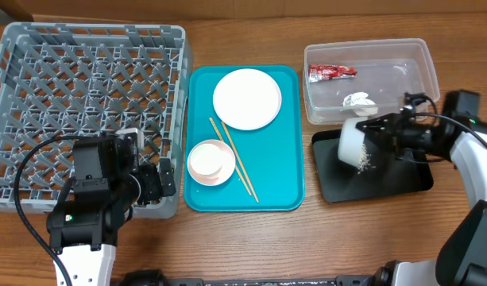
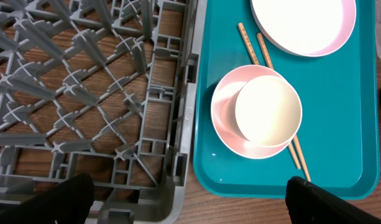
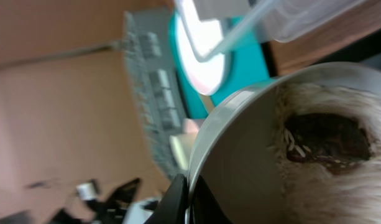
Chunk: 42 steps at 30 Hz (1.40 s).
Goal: Sort waste into correct bins and load items into the dishwasher
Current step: 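Lift the bowl over the black tray and tip out the rice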
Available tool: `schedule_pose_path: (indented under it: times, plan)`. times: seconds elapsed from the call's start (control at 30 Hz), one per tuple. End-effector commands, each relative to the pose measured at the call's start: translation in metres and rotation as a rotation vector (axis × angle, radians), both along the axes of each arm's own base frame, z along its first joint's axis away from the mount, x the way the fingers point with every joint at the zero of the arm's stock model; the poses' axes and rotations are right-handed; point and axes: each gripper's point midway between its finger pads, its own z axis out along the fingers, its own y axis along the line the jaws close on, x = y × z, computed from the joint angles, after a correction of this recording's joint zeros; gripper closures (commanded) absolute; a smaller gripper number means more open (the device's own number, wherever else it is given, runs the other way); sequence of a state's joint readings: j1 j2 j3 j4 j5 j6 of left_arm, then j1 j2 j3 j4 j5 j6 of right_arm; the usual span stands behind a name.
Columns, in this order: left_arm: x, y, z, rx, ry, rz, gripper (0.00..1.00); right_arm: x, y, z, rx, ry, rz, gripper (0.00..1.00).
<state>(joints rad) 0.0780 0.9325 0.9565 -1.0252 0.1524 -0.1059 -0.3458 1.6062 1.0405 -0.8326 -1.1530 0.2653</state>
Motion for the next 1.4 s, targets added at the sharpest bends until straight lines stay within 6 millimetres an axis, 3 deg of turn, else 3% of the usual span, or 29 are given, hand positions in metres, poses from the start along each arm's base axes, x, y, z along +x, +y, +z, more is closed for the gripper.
schedule_pose_path:
  times: [0.0, 0.2, 0.4, 0.63, 1.07, 1.23, 1.37]
  plan:
    - [0.004, 0.001, 0.010, -0.001, -0.028, 0.016, 0.00, -0.004, -0.001, 0.024, 0.199, -0.004, -0.018, 0.96]
    - [0.003, 0.001, 0.010, -0.001, -0.028, 0.016, 0.00, -0.003, -0.006, 0.023, 0.304, 0.079, -0.053, 0.96]
    - [0.003, 0.001, 0.010, -0.001, -0.028, 0.016, 0.00, -0.005, -0.004, 0.043, 0.512, 0.158, -0.033, 0.96]
    - [0.003, 0.001, 0.010, -0.001, -0.028, 0.016, 0.00, -0.004, -0.010, 0.043, 0.555, 0.251, -0.070, 0.96]
    - [0.004, 0.001, 0.010, -0.001, -0.028, 0.016, 0.00, -0.002, -0.025, 0.044, 0.561, 0.239, -0.115, 0.96]
    - [0.004, 0.001, 0.011, -0.001, -0.030, 0.016, 0.00, 0.002, -0.026, 0.044, 0.493, 0.108, -0.084, 0.96]
    - [0.004, 0.001, 0.011, -0.001, -0.031, 0.016, 0.00, 0.004, -0.018, 0.015, 0.303, 0.089, -0.086, 0.96]
